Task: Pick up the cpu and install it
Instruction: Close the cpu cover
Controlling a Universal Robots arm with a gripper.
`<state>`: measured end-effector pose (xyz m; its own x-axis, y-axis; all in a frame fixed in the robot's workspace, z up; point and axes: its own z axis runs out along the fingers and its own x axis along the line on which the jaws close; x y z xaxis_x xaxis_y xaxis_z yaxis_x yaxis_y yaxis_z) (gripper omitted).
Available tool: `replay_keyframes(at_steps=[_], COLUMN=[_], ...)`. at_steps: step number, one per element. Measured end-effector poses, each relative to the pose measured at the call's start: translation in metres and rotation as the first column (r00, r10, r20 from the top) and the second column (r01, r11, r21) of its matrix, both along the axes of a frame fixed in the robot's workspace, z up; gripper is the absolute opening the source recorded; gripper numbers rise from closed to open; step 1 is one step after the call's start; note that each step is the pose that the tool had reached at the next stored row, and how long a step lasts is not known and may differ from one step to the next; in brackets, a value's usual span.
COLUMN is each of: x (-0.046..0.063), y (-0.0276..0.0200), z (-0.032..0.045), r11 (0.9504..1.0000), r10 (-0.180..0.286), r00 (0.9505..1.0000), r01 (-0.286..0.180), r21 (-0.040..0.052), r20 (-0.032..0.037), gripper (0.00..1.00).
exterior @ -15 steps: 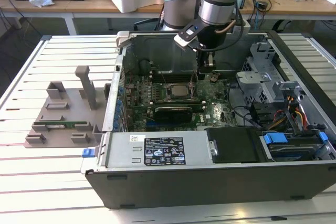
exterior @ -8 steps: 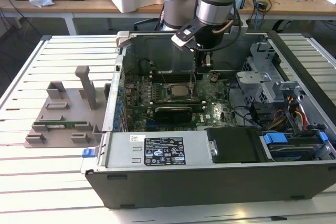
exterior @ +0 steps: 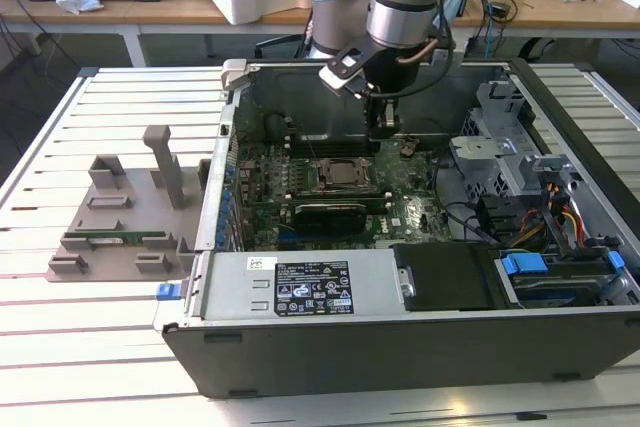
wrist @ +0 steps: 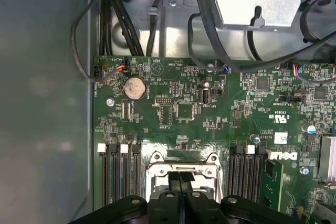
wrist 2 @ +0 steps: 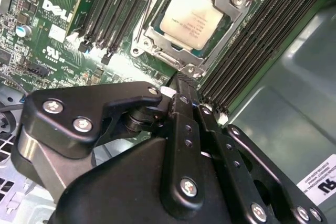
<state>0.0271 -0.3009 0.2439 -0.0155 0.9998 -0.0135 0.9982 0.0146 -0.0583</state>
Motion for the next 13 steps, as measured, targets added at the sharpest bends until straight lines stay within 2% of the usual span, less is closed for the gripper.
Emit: replay_keyframes(at_steps=[13], x=[-0.026], y=[0.0000], z=[-0.0035], r11=[1.0000], r10=[0.000], r00=[1.0000], r01=[0.000], r21=[-0.0001], r20=[0.0000], gripper=[0.11])
